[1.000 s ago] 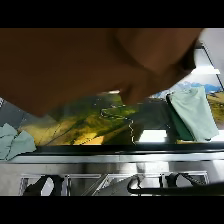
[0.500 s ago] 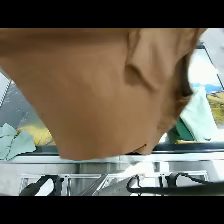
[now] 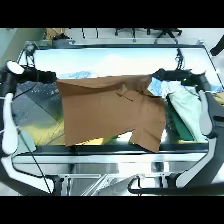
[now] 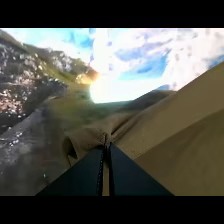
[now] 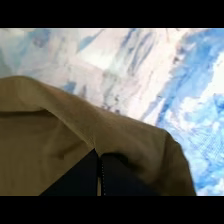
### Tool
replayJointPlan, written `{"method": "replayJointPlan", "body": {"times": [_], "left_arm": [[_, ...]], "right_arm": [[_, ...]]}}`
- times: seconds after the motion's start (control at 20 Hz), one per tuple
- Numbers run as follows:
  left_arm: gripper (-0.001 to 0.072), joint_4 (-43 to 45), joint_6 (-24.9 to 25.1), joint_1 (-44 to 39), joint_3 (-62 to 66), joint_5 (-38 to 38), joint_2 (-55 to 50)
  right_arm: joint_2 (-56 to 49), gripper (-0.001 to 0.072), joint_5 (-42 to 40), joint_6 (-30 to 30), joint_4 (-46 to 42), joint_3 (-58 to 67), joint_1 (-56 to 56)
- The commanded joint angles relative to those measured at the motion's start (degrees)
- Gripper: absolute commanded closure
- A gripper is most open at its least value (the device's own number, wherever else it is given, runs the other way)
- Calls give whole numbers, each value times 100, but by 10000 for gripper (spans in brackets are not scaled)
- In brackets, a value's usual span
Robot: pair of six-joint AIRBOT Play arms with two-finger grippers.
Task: Fold the shirts.
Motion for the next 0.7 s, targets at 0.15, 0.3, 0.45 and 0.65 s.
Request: {"method": "replayJointPlan", "body": {"times": [0.15,0.3,0.45,0.65], "left_arm": [[696,935,-669,-293,1591,-1102,-1252],[694,1025,-734,-304,1676,-1349,-1167],[178,1021,-1029,-302,1679,-1912,-1158],[17,765,-1172,-203,1432,-3335,-1056]], "right_arm": [[-866,697,-343,-2,-127,903,-170],[-796,694,70,35,-105,1174,-363],[-658,428,671,39,-125,1174,-525],[-208,489,1996,551,-450,1167,-874]]}}
